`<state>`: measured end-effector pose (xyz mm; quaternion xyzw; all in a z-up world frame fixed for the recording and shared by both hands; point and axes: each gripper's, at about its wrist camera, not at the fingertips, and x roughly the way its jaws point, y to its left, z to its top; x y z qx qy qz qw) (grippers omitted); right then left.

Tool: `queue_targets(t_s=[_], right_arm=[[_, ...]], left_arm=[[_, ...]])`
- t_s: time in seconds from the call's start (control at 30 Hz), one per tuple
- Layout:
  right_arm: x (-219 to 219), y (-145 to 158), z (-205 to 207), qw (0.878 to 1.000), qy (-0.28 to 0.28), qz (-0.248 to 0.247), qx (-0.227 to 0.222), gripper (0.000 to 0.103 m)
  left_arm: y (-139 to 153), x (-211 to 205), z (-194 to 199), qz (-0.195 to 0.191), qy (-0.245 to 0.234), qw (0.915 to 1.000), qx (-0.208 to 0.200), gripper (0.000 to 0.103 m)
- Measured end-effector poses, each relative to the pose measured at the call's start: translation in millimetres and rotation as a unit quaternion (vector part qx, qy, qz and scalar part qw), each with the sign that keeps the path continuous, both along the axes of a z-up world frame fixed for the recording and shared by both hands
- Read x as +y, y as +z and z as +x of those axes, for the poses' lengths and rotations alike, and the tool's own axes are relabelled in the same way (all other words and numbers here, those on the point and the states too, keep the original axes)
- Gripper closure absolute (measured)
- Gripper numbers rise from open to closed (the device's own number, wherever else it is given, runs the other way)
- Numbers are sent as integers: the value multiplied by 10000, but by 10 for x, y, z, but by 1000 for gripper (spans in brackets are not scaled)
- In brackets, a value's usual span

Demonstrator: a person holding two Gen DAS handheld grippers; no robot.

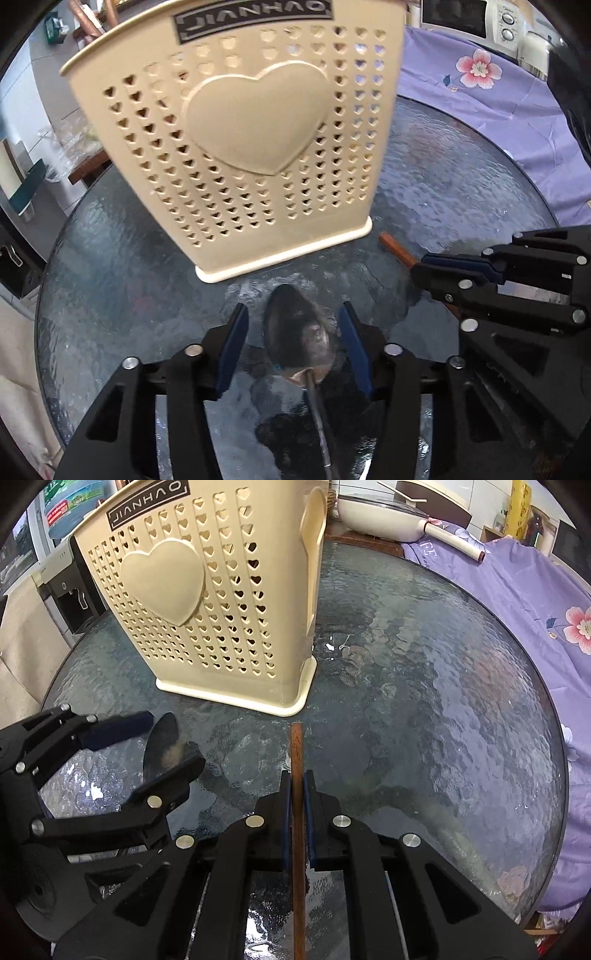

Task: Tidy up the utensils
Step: 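Lift the spoon and chopstick up toward the cream holder opening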

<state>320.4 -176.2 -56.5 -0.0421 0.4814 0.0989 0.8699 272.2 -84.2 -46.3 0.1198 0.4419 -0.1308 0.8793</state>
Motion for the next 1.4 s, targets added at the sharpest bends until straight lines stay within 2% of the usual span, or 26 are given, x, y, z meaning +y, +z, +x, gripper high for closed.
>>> queue_targets(t_s=[0.07, 0.13, 0.3, 0.6, 0.77, 1.03, 1.4], right_arm=[[17, 3, 16, 10000, -1, -38, 9, 95], [41, 8, 31, 10000, -9, -85, 12, 95], [78, 5, 16, 9999, -4, -164, -16, 95], [39, 57, -97, 9997, 25, 74, -226, 96], [-9, 227, -206, 9981, 122, 372, -467, 96], [-180, 599, -364, 9893, 221, 1194, -810, 96], [-279, 944, -534, 9788, 302, 1653, -1171, 96]], left_arm=[[-2, -25, 0, -2, 34, 10000, -14, 65], [-2, -38, 6, 2, 78, 10000, -17, 67], [-5, -39, 9, -46, 99, 9999, -27, 67], [115, 70, -29, -315, 132, 9993, -158, 67], [316, 185, -114, -668, 121, 9970, -381, 67], [662, 393, -215, -1324, 58, 9893, -603, 67], [901, 450, -418, -1457, -53, 9847, -958, 67]])
